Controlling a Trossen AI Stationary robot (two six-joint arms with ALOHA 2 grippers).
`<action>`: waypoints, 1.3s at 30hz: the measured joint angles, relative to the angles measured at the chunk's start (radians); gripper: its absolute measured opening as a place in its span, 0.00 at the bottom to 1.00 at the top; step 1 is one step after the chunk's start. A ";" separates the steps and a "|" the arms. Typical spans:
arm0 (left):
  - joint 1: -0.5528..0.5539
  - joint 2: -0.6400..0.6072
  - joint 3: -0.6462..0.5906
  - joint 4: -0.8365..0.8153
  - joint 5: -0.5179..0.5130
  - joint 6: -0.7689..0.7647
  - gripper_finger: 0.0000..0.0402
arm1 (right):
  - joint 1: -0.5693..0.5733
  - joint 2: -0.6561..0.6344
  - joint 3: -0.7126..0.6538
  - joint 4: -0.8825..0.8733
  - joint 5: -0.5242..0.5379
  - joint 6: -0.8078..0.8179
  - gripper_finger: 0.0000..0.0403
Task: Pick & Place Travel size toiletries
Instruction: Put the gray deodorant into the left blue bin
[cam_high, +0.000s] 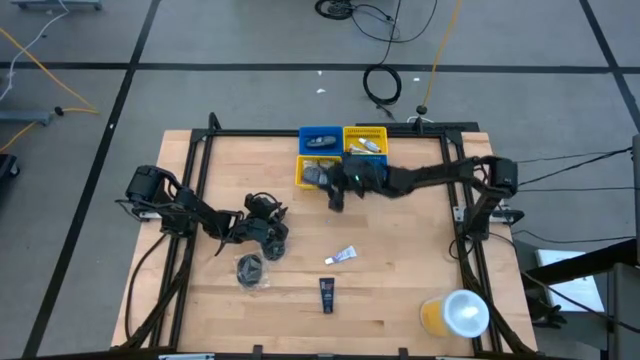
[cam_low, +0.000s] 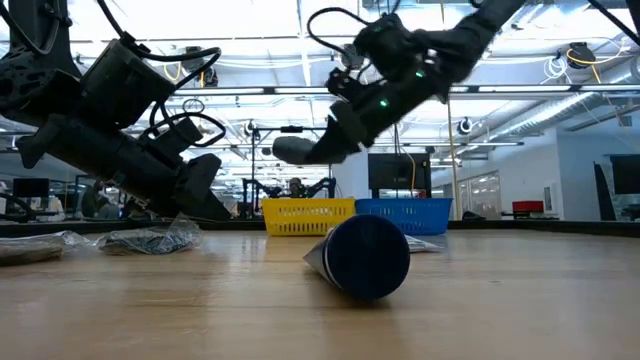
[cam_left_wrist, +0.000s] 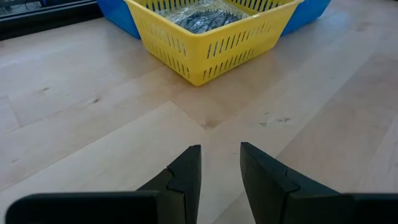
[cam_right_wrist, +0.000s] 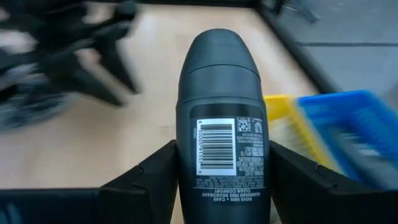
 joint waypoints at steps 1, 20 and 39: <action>0.000 0.000 0.000 0.000 0.000 0.000 0.27 | -0.024 0.004 0.032 -0.032 0.002 -0.023 0.50; 0.005 0.000 0.000 0.007 -0.011 0.000 0.27 | -0.326 0.095 0.173 -0.014 -0.114 -0.183 0.50; 0.011 0.000 0.000 0.006 -0.016 -0.001 0.27 | -0.329 0.317 0.451 -0.370 -0.154 -0.388 0.50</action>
